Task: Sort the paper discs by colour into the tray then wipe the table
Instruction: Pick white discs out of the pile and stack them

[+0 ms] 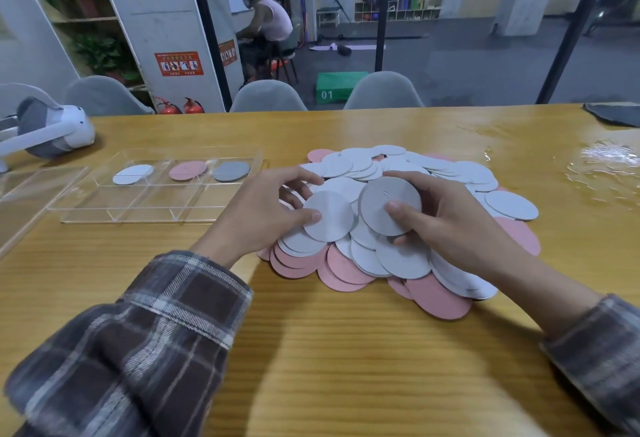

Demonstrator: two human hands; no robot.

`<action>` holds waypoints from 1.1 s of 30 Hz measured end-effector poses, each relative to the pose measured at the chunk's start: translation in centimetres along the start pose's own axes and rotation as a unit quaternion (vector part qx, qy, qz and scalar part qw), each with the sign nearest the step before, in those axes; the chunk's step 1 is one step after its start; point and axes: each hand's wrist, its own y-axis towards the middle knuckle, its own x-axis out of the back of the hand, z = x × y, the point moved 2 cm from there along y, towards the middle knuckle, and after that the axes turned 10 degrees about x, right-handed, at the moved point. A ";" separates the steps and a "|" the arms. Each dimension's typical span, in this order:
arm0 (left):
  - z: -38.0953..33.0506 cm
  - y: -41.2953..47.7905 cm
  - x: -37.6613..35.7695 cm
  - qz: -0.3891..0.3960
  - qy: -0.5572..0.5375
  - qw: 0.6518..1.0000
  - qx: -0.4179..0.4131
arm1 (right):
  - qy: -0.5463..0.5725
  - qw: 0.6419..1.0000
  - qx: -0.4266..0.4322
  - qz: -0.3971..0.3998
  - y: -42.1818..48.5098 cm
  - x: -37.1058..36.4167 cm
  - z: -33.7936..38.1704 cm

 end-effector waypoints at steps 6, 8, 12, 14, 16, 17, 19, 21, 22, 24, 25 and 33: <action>-0.5 -0.1 0.3 0.040 -0.127 0.991 0.017 | -0.006 1.000 -0.008 -0.023 0.1 0.1 -0.5; -0.8 -0.3 0.6 0.040 -0.142 0.989 0.015 | -0.014 1.000 -0.010 -0.023 0.1 0.2 -0.4; -1.5 -0.7 0.2 0.062 -0.186 0.981 -0.002 | 0.000 1.000 -0.005 0.001 0.0 0.0 0.2; -1.8 -0.9 -0.6 0.072 -0.197 0.978 -0.009 | 0.032 0.999 0.002 0.019 0.0 -0.3 0.6; -2.0 -0.9 -1.6 0.067 -0.205 0.976 -0.016 | 0.058 0.998 0.000 0.031 -0.1 -0.6 0.9; -2.1 -1.0 -2.0 0.060 -0.207 0.976 -0.020 | 0.067 0.997 -0.003 0.036 -0.1 -0.7 1.0; -2.4 -1.1 -2.8 0.045 -0.210 0.976 -0.032 | 0.063 0.997 -0.002 0.046 -0.2 -0.9 1.1; -2.5 -1.2 -3.3 0.034 -0.210 0.976 -0.038 | 0.044 0.997 0.007 0.055 -0.3 -1.0 1.1; -2.5 -1.2 -3.4 0.030 -0.210 0.976 -0.038 | 0.042 0.997 0.008 0.057 -0.3 -1.1 1.2; -2.4 -1.2 -3.5 0.024 -0.208 0.977 -0.036 | 0.047 0.997 0.008 0.055 -0.3 -1.1 1.1; -2.4 -1.2 -3.4 0.025 -0.205 0.978 -0.034 | 0.046 0.998 0.008 0.053 -0.3 -1.1 1.1; -0.5 -0.2 0.0 -0.047 0.041 0.998 -0.025 | 0.023 0.999 0.010 0.020 -0.3 -0.7 0.9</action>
